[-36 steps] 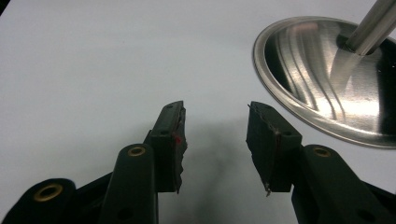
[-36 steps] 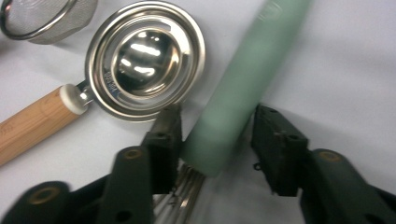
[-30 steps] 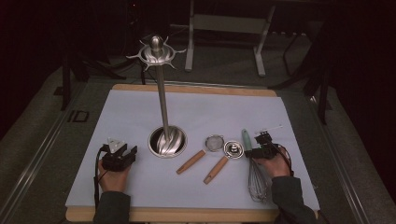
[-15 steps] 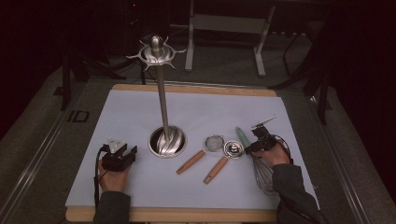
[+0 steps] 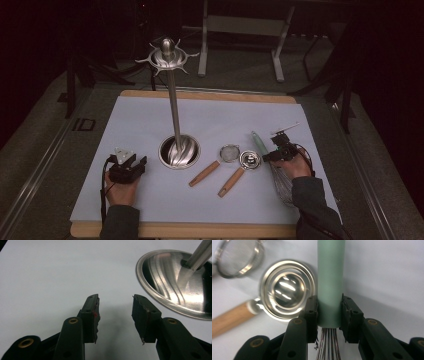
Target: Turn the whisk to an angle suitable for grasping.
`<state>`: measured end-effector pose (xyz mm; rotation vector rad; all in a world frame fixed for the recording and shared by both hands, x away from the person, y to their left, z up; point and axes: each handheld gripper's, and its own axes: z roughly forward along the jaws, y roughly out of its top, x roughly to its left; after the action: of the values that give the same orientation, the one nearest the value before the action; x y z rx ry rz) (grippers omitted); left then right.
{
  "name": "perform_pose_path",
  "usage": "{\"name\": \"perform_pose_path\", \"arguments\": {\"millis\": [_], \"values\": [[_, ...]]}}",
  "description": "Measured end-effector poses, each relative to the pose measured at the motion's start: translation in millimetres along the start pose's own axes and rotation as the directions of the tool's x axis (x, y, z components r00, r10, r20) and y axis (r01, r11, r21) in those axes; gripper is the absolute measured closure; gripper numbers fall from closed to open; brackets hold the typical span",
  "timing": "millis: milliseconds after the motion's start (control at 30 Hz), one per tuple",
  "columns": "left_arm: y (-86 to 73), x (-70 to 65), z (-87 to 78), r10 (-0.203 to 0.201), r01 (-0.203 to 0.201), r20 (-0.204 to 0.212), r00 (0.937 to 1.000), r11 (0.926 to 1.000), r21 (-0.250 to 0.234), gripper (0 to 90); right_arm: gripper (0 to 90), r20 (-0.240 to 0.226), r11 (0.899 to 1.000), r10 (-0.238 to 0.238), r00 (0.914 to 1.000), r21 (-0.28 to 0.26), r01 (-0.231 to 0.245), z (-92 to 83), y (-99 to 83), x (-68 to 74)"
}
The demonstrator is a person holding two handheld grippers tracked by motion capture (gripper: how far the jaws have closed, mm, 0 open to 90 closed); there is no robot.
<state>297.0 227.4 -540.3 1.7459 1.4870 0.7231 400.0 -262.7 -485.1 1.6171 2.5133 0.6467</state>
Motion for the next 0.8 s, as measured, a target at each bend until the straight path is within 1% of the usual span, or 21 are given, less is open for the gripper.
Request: {"name": "perform_pose_path", "arguments": {"millis": [100, 233, 333, 433, 467, 500, 533, 667, 800], "values": [[-0.1, 0.0, -0.2, 0.002, -0.002, 0.000, 1.0000, 1.0000, -0.003, 57.3, 69.2, -0.006, 0.999, -0.011, 0.9999, -0.039, 0.010, -8.4, 0.9, 2.5], [-0.2, 0.0, -0.8, 0.003, -0.003, 0.002, 1.0000, 1.0000, -0.006, 57.5, 69.2, -0.018, 0.995, -0.025, 0.9995, -0.093, 0.024, -17.0, 1.3, 6.7], [-0.5, 0.8, -1.3, -0.005, 0.005, 0.007, 1.0000, 0.9999, -0.014, 57.6, 69.2, -0.040, 0.992, -0.041, 0.9983, -0.123, 0.036, -22.4, 1.8, 11.0], [-0.7, 0.9, -1.6, -0.005, 0.005, 0.008, 1.0000, 0.9998, -0.017, 57.7, 69.2, -0.053, 0.987, -0.054, 0.9971, -0.154, 0.045, -29.5, 2.7, 17.0], [-0.7, 0.9, -1.6, -0.005, 0.005, 0.008, 1.0000, 0.9998, -0.017, 57.7, 69.2, -0.053, 0.987, -0.054, 0.9971, -0.154, 0.045, -29.5, 2.7, 17.0], [-0.7, 0.6, -1.8, -0.002, 0.002, 0.007, 1.0000, 0.9998, -0.017, 57.7, 69.2, -0.055, 0.984, -0.062, 0.9965, -0.168, 0.052, -32.2, 3.1, 19.0], [-0.7, 0.7, -1.8, -0.001, 0.001, 0.008, 1.0000, 0.9998, -0.017, 57.7, 69.3, -0.065, 0.980, -0.079, 0.9947, -0.190, 0.066, -37.6, 4.2, 23.5], [-1.0, 1.5, -2.3, -0.006, 0.007, 0.016, 0.9999, 0.9997, -0.025, 57.7, 69.3, -0.052, 0.965, -0.136, 0.9894, -0.233, 0.120, -48.1, 6.4, 35.3], [-1.1, 1.3, -2.7, -0.005, 0.006, 0.017, 0.9998, 0.9995, -0.029, 57.7, 69.3, -0.067, 0.950, -0.170, 0.9832, -0.276, 0.145, -57.2, 9.0, 46.3]]}}
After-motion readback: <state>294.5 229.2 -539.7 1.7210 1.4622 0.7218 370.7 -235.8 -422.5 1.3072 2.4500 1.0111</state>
